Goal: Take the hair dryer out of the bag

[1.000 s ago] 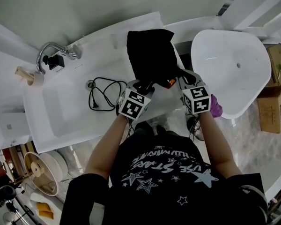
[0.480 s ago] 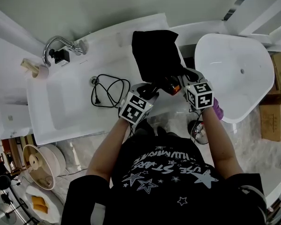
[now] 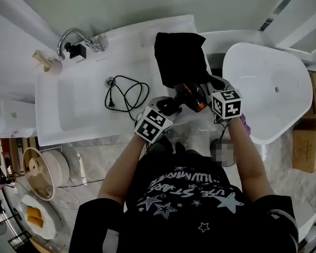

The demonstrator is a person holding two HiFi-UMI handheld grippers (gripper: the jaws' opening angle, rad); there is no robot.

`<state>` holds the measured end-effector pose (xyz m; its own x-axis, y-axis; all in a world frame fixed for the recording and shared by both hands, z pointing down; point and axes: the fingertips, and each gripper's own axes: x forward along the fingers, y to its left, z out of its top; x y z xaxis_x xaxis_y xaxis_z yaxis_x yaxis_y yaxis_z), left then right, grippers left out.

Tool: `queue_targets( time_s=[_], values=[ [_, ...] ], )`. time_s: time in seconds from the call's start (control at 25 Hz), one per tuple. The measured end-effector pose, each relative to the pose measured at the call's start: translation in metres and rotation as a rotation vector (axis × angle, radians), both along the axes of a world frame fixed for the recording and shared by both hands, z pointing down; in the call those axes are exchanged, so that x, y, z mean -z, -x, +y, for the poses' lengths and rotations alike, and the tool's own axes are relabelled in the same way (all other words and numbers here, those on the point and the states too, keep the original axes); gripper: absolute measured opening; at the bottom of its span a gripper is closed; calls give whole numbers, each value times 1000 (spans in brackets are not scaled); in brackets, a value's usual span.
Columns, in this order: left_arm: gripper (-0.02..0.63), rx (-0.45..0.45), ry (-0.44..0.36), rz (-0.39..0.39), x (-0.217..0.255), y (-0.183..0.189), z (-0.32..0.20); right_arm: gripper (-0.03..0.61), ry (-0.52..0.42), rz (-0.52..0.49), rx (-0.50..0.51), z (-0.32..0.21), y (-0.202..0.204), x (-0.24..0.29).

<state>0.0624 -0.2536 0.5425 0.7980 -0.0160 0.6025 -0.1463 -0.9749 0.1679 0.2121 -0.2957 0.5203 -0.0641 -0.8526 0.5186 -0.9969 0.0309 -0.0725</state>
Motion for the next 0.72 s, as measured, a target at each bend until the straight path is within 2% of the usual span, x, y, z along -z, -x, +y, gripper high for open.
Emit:
queue_targets(
  time_s=[0.16, 0.52, 0.72],
  values=[
    [204, 21, -11, 8, 6, 4, 8, 34, -3, -19, 30, 4, 3, -2],
    [204, 2, -37, 23, 19, 8, 50, 33, -17, -43, 77, 7, -3, -2],
    [204, 20, 11, 67, 22, 7, 76, 34, -21, -39, 113, 7, 1, -2]
  ],
)
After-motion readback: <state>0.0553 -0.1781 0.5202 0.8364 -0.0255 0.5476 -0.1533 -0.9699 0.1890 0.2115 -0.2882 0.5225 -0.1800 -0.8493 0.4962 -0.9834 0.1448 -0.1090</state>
